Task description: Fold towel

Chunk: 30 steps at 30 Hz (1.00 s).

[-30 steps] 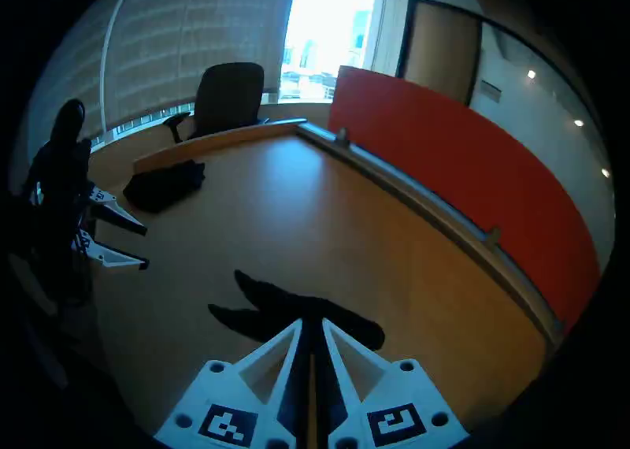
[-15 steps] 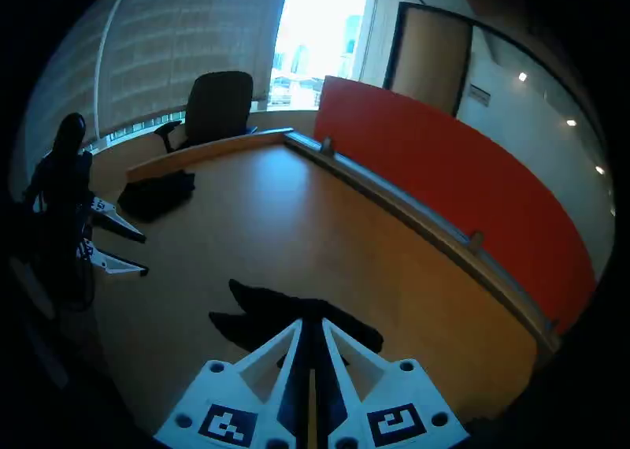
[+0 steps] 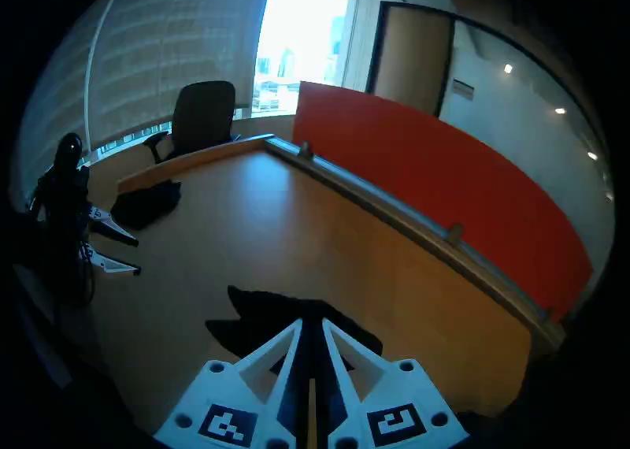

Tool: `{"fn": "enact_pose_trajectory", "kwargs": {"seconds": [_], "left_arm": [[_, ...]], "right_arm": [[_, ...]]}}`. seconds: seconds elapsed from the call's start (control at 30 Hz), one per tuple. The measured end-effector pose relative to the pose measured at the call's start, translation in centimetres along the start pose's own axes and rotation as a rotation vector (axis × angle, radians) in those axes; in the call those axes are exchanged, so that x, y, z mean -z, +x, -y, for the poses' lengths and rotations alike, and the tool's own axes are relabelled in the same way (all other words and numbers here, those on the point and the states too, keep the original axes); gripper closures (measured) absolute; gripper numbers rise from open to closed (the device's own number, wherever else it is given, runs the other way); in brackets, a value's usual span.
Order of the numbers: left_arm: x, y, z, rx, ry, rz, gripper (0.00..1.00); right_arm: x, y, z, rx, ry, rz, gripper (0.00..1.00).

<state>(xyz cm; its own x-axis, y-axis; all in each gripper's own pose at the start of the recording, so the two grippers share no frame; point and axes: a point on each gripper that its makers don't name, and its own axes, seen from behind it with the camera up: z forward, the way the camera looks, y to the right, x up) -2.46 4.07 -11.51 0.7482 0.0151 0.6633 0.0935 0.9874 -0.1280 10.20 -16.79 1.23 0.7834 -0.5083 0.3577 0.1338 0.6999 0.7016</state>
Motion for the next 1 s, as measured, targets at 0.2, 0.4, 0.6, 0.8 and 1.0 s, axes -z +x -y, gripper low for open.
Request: {"fn": "enact_pose_trajectory", "kwargs": {"seconds": [0.2,0.4,0.6,0.8,1.0], "left_arm": [[-0.2,0.2,-0.5,-0.003,-0.002,0.003,0.06],[-0.4,0.4,-0.8,-0.008,-0.001,0.006,0.06],[-0.5,0.5,-0.8,-0.002,0.005,0.008,0.06],[-0.5,0.5,-0.6,-0.001,0.013,0.011,0.06],[-0.7,0.7,-0.7,-0.007,0.017,0.013,0.06]], "right_arm": [[1.6,-1.0,-2.9,-0.029,-0.025,0.001,0.94],[3.0,-1.8,-5.5,-0.039,-0.050,0.005,0.94],[4.2,-2.7,-7.9,-0.050,-0.072,0.013,0.94],[5.2,-3.6,-10.0,-0.058,-0.094,0.021,0.94],[6.1,-4.8,-12.1,-0.056,-0.117,0.038,0.94]]}}
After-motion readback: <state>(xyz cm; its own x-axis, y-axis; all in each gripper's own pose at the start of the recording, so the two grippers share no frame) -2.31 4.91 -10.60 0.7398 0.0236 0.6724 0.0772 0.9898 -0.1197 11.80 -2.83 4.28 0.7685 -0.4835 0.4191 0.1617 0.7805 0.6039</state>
